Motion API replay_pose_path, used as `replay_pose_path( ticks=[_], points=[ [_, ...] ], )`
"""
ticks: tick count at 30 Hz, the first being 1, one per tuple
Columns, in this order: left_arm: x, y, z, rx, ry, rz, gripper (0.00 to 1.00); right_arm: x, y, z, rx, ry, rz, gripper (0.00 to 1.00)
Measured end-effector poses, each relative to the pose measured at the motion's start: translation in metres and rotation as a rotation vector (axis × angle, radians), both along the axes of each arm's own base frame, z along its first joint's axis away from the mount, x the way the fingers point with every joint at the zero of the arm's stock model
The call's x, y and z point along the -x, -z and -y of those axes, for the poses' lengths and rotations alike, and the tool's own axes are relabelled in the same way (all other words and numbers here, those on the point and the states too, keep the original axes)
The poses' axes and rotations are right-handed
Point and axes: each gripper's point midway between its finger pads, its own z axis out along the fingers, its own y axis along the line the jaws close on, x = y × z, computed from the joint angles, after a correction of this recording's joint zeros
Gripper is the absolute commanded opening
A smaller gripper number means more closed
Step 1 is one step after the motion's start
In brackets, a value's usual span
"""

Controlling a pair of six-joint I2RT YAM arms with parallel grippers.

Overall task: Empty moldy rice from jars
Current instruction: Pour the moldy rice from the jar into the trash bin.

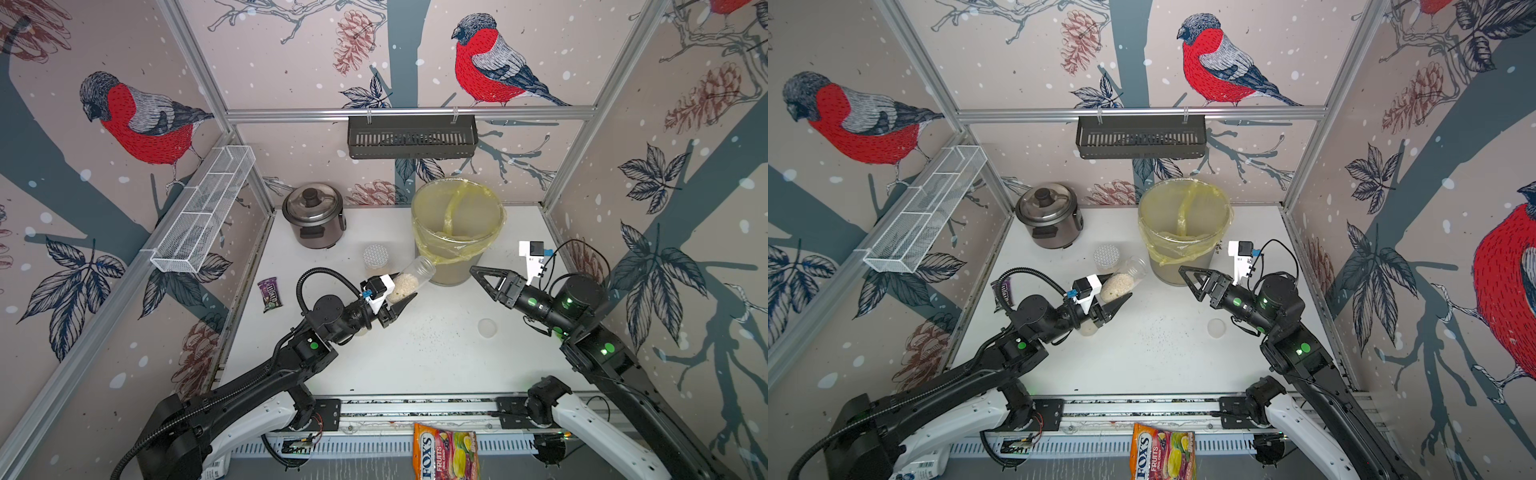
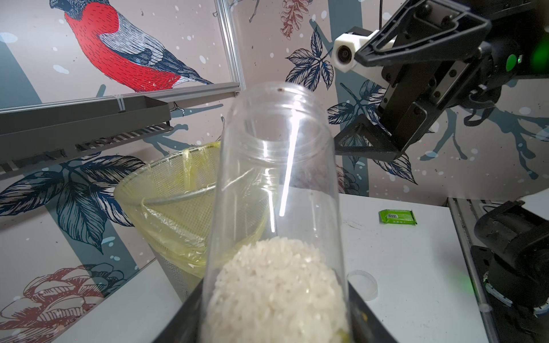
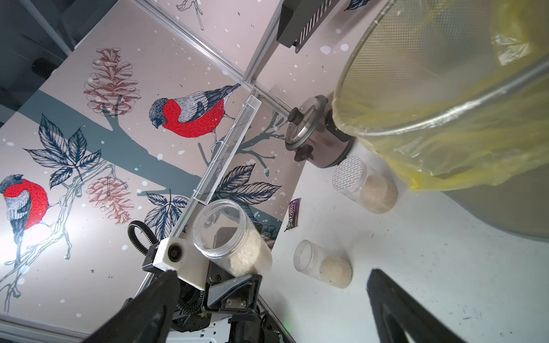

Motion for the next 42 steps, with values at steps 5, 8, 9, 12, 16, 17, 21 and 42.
replay_pose_path(
  ticks=[5, 8, 9, 12, 16, 17, 21, 42],
  points=[
    [-0.008, -0.005, 0.009, -0.007, 0.001, 0.001, 0.0, -0.002, -0.016, -0.015, -0.009, -0.049, 0.017, 1.0],
    [-0.013, -0.008, 0.014, -0.013, 0.0, 0.003, 0.0, 0.005, -0.031, -0.028, 0.018, -0.07, 0.05, 1.0],
    [-0.014, -0.009, 0.016, -0.014, 0.0, 0.003, 0.0, 0.007, -0.037, -0.032, 0.03, -0.069, 0.067, 1.0],
    [-0.02, -0.013, 0.021, -0.01, -0.001, 0.016, 0.0, 0.007, -0.046, -0.044, 0.071, -0.06, 0.107, 1.0],
    [-0.035, -0.027, 0.031, -0.002, -0.028, 0.038, 0.0, -0.008, -0.034, -0.047, 0.145, -0.002, 0.093, 1.0],
    [-0.041, -0.035, 0.034, -0.004, -0.036, 0.057, 0.0, -0.011, -0.033, -0.045, 0.164, 0.023, 0.093, 1.0],
    [-0.061, -0.063, 0.047, -0.009, -0.055, 0.112, 0.0, -0.021, -0.043, -0.032, 0.187, 0.11, 0.133, 1.0],
    [-0.172, -0.071, 0.105, -0.282, -0.087, 0.149, 0.0, -0.106, -0.051, 0.085, 0.177, 0.388, 0.14, 1.0]
  ],
)
